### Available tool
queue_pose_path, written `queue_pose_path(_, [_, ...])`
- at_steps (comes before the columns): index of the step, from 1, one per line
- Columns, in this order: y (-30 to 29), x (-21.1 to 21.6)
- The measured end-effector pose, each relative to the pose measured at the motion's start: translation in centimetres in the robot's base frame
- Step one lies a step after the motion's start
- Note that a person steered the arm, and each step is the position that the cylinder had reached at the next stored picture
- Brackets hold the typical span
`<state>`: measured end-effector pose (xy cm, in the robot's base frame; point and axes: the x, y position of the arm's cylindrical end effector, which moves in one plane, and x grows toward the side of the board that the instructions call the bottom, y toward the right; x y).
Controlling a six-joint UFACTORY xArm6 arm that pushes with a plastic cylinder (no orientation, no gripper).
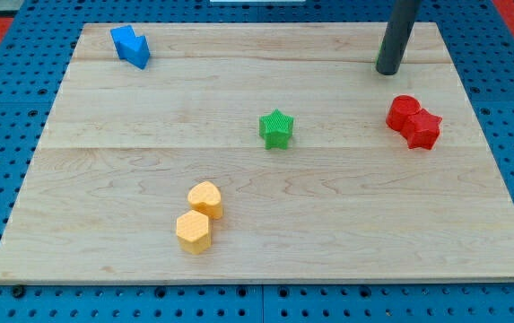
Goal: Move green star upwards
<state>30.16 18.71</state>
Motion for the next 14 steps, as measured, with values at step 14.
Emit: queue_pose_path(14, [-17.7, 13.7])
